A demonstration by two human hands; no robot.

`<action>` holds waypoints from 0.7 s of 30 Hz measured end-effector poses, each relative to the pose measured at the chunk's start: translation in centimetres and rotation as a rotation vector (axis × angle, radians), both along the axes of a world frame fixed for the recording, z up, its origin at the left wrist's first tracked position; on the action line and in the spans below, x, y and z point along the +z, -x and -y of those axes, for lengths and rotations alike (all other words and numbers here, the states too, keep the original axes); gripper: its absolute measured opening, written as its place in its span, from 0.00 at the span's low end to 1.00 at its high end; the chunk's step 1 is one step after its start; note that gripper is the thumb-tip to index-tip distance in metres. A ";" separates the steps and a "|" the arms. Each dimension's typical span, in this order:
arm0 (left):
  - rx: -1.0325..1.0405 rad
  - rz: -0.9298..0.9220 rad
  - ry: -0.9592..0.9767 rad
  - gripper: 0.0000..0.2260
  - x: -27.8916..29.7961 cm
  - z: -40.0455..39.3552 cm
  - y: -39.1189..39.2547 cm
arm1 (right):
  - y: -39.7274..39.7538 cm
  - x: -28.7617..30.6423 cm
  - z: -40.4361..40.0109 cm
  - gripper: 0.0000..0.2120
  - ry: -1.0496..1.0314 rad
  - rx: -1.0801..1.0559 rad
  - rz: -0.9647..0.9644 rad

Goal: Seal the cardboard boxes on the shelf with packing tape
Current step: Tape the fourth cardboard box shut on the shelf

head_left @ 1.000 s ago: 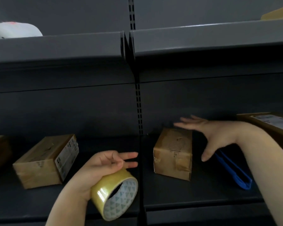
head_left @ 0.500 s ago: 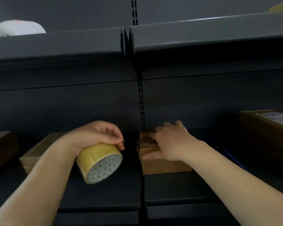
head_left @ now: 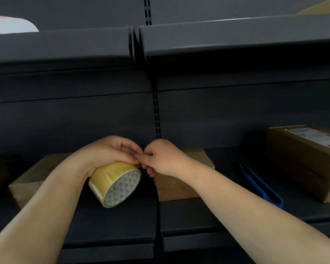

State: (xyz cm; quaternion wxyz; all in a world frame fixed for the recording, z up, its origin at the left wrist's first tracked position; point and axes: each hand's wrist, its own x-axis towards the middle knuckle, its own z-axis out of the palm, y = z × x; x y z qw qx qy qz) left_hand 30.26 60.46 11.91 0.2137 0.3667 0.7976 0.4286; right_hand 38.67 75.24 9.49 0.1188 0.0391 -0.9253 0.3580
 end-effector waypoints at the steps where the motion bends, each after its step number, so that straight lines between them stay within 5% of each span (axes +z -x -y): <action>1: 0.015 0.010 -0.012 0.09 -0.2 0.2 0.1 | 0.0 0.1 0.2 0.19 -0.022 -0.002 -0.018; 5: 0.089 0.158 -0.136 0.21 -1.7 2.2 0.9 | 0.4 1.5 1.6 0.20 -0.115 0.004 -0.155; 8: 0.096 0.413 -0.448 0.18 -3.9 3.5 1.5 | 1.5 2.9 2.5 0.20 -0.110 -0.042 -0.280; 11: 0.084 0.468 -0.711 0.17 -6.3 4.4 2.1 | 2.3 3.5 3.0 0.20 -0.134 -0.085 -0.317; 15: -0.353 0.721 -0.962 0.13 -5.6 5.9 1.8 | 2.2 3.9 2.6 0.18 0.069 -0.066 -0.178; 18: -0.368 0.615 -0.833 0.11 -3.8 6.4 2.4 | 1.6 4.3 0.9 0.16 0.287 -0.016 0.083; 21: -0.038 0.164 -0.265 0.26 -0.5 5.4 3.3 | 0.6 4.2 -1.5 0.15 0.321 -0.127 0.057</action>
